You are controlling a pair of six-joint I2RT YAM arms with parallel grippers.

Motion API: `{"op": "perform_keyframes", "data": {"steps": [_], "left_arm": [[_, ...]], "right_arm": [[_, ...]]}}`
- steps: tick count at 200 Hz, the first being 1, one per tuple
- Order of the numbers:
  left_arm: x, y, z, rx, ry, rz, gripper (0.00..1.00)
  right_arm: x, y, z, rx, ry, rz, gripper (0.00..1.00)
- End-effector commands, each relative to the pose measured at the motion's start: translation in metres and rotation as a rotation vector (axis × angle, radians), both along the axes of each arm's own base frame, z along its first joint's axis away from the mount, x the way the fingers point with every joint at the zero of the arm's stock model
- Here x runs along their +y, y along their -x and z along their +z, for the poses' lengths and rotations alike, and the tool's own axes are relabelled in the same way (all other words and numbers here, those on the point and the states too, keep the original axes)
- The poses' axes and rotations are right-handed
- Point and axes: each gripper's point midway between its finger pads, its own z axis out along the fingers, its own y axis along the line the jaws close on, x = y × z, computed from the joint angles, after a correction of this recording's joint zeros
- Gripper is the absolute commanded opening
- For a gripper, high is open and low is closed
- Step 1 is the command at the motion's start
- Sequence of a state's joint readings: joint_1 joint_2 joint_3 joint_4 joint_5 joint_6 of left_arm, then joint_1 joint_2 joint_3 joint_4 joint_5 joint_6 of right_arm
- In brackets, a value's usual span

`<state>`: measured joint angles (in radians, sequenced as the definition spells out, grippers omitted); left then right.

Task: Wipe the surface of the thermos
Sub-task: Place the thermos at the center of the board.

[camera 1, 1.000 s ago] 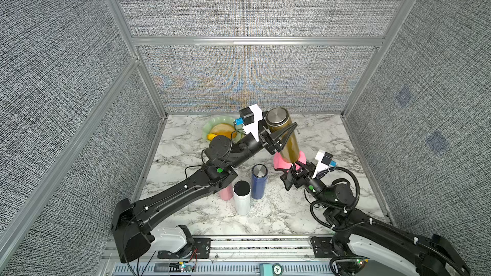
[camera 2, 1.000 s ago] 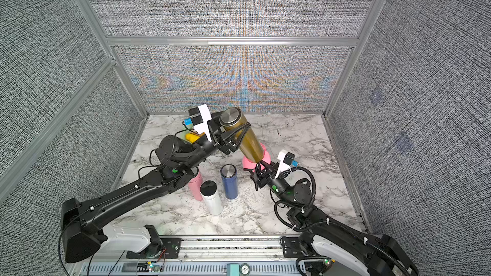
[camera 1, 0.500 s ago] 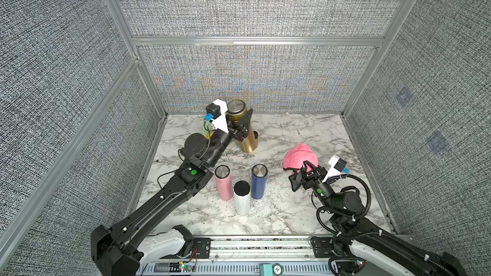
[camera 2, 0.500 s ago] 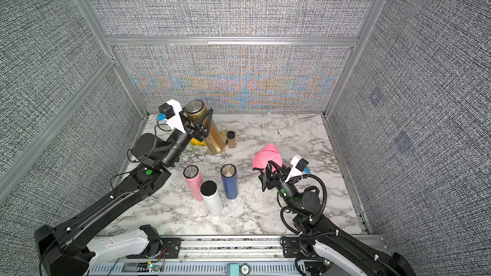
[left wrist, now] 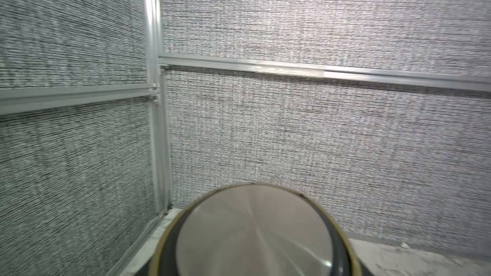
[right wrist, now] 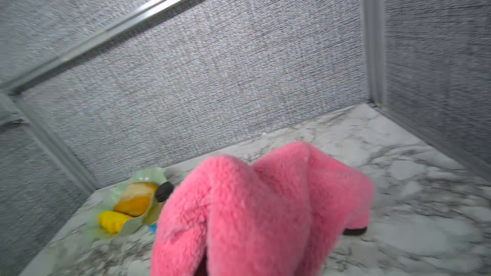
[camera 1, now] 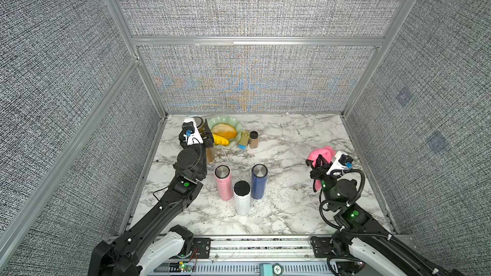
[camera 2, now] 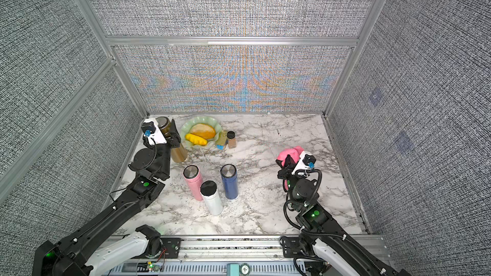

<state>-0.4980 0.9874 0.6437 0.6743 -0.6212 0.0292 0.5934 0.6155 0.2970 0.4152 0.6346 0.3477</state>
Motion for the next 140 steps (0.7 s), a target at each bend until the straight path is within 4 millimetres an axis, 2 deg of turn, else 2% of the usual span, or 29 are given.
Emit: {"op": "perform_keyframes", "data": {"steps": [1,26,29,37,60,78,104,140], "left_arm": [[0.040,0.014,0.012,-0.127,0.033,0.188,0.00],[0.058,0.005,-0.003,-0.110,-0.002,0.296,0.00],[0.060,0.003,-0.005,-0.107,0.000,0.307,0.00],[0.066,0.002,-0.010,-0.115,0.005,0.332,0.00],[0.074,-0.004,-0.020,-0.153,0.004,0.371,0.00],[0.073,-0.020,-0.029,-0.123,-0.034,0.373,0.00],[0.086,-0.037,-0.047,-0.126,0.002,0.368,0.00],[0.085,-0.055,-0.054,-0.155,-0.099,0.372,0.00]], "right_arm": [[-0.035,-0.001,-0.017,0.071,0.108,-0.199,0.00],[-0.052,-0.004,-0.035,0.107,0.111,-0.278,0.00],[-0.052,-0.007,-0.044,0.130,0.126,-0.280,0.00],[-0.056,-0.008,-0.051,0.141,0.128,-0.293,0.00],[-0.067,-0.012,-0.071,0.191,0.109,-0.338,0.00],[-0.067,-0.015,-0.078,0.218,0.099,-0.331,0.00],[-0.068,-0.012,-0.090,0.222,0.084,-0.323,0.00],[-0.067,-0.011,-0.091,0.213,0.073,-0.310,0.00]]}}
